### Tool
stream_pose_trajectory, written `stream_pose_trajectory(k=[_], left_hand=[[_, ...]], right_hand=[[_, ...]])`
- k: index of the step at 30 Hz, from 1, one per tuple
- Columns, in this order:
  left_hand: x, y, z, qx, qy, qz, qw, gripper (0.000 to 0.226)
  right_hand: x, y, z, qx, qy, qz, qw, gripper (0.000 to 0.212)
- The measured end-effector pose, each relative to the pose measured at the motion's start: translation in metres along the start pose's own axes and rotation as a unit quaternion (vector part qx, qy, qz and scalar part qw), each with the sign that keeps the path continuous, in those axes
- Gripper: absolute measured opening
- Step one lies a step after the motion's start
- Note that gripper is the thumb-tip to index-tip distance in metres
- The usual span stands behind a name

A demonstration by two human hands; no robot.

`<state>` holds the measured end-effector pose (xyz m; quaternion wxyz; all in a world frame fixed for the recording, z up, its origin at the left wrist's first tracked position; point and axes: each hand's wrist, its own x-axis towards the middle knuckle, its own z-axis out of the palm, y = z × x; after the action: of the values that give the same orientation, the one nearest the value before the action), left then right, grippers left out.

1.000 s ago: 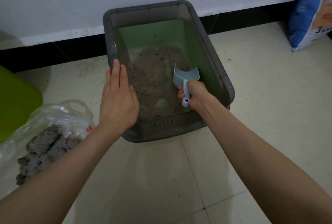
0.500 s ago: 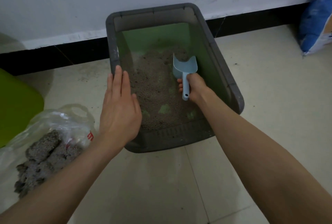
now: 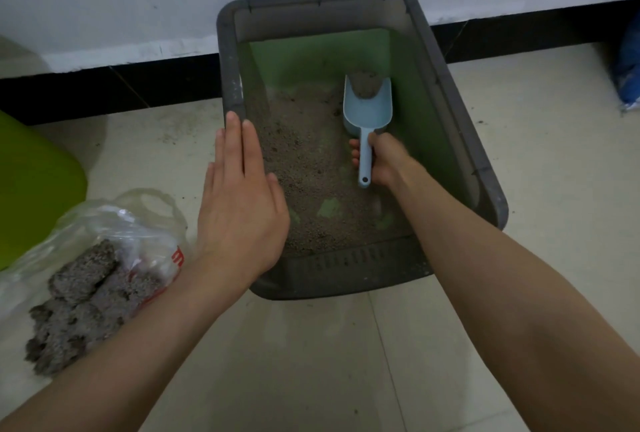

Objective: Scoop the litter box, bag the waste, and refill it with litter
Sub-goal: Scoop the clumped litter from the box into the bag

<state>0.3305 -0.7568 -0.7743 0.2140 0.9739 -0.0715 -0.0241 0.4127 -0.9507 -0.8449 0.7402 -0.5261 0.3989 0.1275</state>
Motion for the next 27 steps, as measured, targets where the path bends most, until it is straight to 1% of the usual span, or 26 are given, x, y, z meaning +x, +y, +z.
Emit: stream_pose_trajectory(k=[3,6,8,15,23,27], left_hand=[[0.0,0.0,0.0,-0.004,0.001,-0.001,1.0,0.061],[-0.001,0.0,0.0,-0.002,0.003,0.001,1.0,0.06],[-0.002,0.001,0.0,-0.005,0.004,-0.002,1.0,0.06],[-0.001,0.001,0.002,-0.006,0.012,-0.002,1.0,0.059],[-0.001,-0.001,0.003,-0.005,0.016,0.0,1.0,0.059],[-0.001,0.0,0.002,-0.006,0.016,0.002,1.0,0.059]], right_hand=[[-0.001,0.001,-0.002,0.02,-0.006,0.002,1.0,0.038],[-0.007,0.003,-0.003,0.052,-0.03,0.012,0.998,0.037],[-0.01,0.005,-0.003,0.051,-0.044,0.016,0.998,0.038],[-0.022,0.009,0.0,0.058,-0.053,0.032,0.996,0.038],[-0.04,0.008,-0.002,-0.014,-0.046,0.01,0.999,0.035],[-0.047,0.01,-0.006,-0.029,-0.064,0.025,0.997,0.036]])
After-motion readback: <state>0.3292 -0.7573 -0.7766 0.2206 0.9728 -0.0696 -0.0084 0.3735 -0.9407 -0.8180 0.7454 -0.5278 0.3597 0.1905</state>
